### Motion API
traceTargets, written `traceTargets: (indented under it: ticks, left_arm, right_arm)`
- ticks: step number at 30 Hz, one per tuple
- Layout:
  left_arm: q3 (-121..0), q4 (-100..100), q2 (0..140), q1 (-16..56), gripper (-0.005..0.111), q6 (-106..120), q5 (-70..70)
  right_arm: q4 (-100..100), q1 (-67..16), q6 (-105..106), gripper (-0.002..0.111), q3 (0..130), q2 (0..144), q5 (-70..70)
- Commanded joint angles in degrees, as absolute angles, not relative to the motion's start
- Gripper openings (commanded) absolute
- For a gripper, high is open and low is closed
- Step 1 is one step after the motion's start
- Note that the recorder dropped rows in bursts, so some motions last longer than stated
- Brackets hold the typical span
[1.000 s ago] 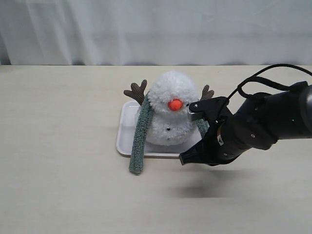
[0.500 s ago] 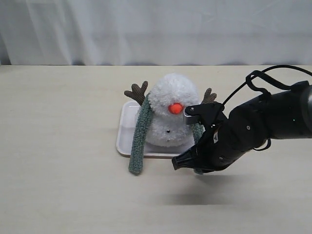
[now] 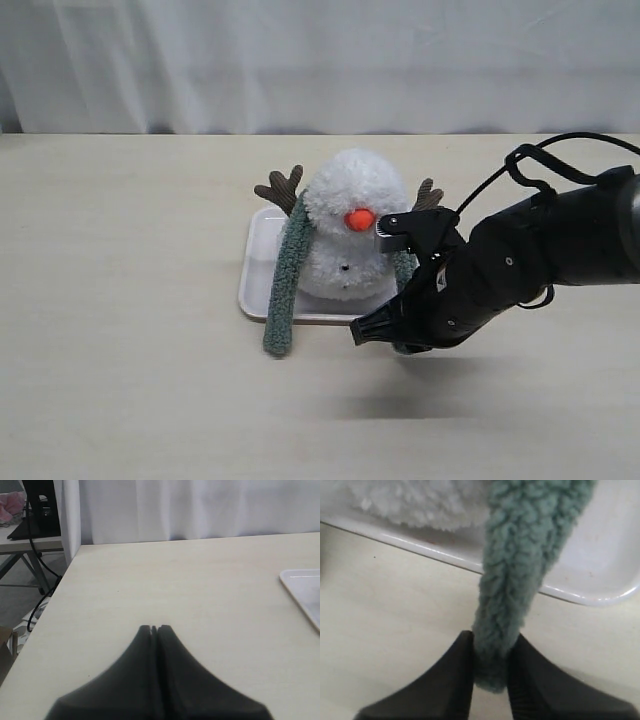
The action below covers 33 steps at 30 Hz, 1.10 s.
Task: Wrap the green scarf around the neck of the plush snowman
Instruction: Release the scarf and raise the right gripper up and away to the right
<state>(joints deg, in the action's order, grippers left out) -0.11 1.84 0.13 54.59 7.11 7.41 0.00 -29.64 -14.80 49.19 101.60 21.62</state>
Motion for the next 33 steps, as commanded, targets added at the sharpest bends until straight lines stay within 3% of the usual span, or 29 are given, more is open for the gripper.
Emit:
traceTargets:
  ticks: [1,7,22,33]
  left_arm:
    - [0.0,2.6,0.0,54.71,0.0,7.09,5.61]
    - [0.0,2.6,0.0,54.71,0.0,7.09,5.61]
    - [0.0,2.6,0.0,54.71,0.0,7.09,5.61]
    - [0.0,2.6,0.0,54.71,0.0,7.09,5.61]
  right_arm:
    - [0.0,-29.5,-14.14,0.04,49.2,101.23,21.99]
    - [-0.83,-29.5,-14.14,0.056,49.2,100.96,26.22]
    - [-0.83,-29.5,-12.84,0.056,49.31,87.21,33.81]
    - [-0.83,-29.5,-11.1,0.02,47.72,73.12,35.83]
